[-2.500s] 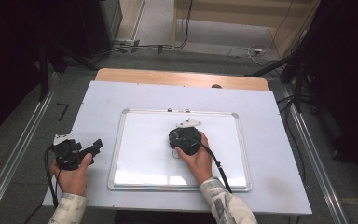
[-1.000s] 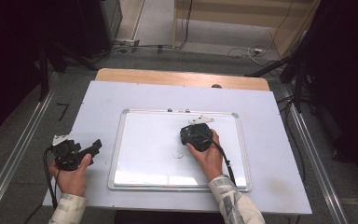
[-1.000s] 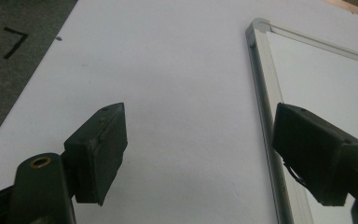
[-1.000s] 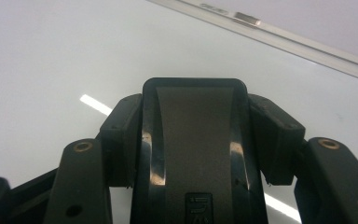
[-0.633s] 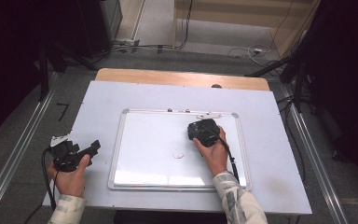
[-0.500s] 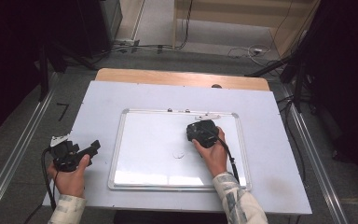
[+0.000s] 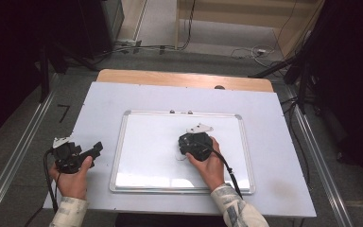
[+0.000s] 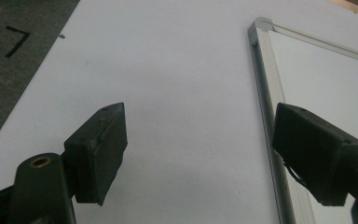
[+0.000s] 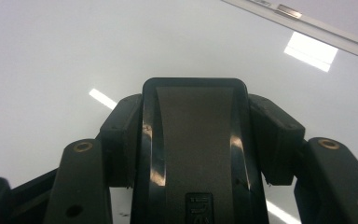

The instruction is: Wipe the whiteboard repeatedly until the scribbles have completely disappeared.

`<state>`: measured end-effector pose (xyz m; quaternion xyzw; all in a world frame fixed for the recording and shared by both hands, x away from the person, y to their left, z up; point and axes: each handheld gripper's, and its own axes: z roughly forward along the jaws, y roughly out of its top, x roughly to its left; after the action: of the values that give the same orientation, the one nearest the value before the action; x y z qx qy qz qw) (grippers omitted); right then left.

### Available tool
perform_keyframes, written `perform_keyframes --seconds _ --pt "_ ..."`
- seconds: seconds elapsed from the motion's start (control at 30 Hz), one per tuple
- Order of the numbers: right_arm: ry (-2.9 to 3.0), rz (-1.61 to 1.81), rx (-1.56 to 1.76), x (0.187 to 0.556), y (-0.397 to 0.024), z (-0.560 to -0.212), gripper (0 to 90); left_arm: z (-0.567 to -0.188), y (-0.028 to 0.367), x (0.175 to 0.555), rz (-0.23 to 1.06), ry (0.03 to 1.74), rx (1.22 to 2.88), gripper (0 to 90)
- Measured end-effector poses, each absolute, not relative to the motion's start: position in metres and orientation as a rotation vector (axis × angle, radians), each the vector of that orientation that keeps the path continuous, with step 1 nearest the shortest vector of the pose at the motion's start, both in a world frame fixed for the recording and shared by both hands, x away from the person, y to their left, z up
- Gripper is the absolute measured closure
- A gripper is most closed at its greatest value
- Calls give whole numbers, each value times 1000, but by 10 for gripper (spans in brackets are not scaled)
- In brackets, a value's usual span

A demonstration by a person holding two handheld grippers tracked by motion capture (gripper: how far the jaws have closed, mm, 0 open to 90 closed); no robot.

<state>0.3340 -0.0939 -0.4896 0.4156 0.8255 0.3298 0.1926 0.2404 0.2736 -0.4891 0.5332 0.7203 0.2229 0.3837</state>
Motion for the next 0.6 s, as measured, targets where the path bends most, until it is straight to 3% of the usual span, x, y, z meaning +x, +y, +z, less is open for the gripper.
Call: perform_keyframes --seconds 0.6 --pt "2373 966 1105 313 -69 -491 395 -489 273 242 565 1832 1361 192"
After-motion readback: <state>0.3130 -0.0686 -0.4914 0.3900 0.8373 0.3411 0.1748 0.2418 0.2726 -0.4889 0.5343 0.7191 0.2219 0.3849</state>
